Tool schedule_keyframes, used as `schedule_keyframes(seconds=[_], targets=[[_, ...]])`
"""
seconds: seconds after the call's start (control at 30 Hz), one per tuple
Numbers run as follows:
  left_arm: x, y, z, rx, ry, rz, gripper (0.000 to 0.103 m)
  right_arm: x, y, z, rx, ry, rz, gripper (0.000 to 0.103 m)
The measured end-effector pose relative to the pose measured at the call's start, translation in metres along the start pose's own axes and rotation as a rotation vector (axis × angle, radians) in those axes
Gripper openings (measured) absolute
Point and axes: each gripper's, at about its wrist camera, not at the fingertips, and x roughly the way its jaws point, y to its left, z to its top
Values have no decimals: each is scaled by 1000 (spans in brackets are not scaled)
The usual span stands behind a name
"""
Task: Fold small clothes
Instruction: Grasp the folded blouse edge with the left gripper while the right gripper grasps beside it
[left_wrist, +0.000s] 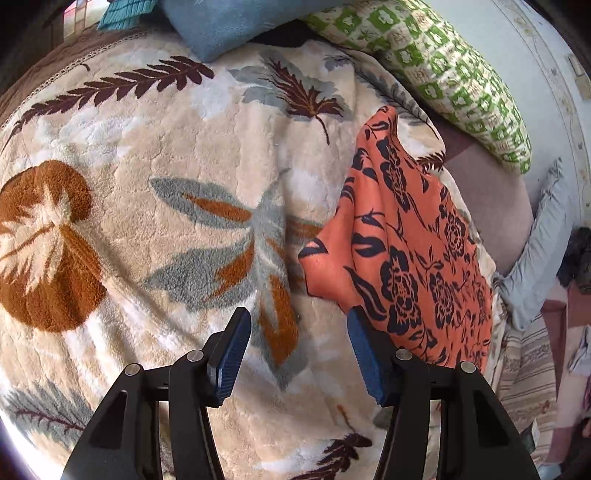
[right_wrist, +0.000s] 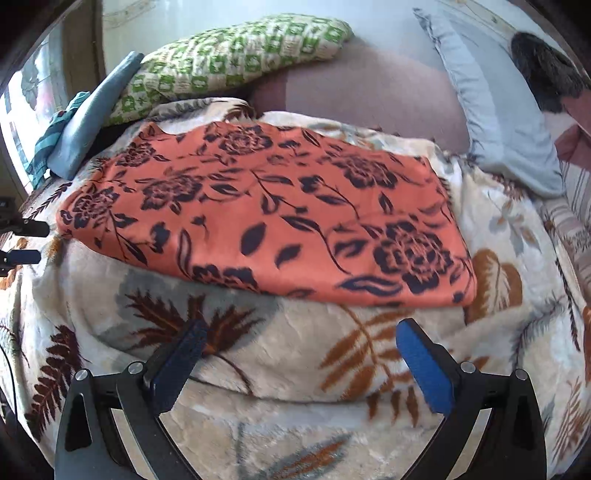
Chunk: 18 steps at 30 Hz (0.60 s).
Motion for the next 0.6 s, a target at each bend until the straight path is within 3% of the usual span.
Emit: schedule_keyframes(seconds=[0.17,0.27,0.37,0.53,0.6], targets=[[19,2,21,-83,56,-110,54,15,64,23,-156,-27,34,103],[33,-2,27,-102,77,-152,57,25,72,28,-148,-25,47,102],[42,-7,25,-74,58,-144,65,27,26,29,18,2,58,101],[55,-5,20,-104,55,-158,67,21,-127,10,461,1,-78,103],[64,-8,20,-113,64,-144,68,34,-173,2,577,52,-12,103]])
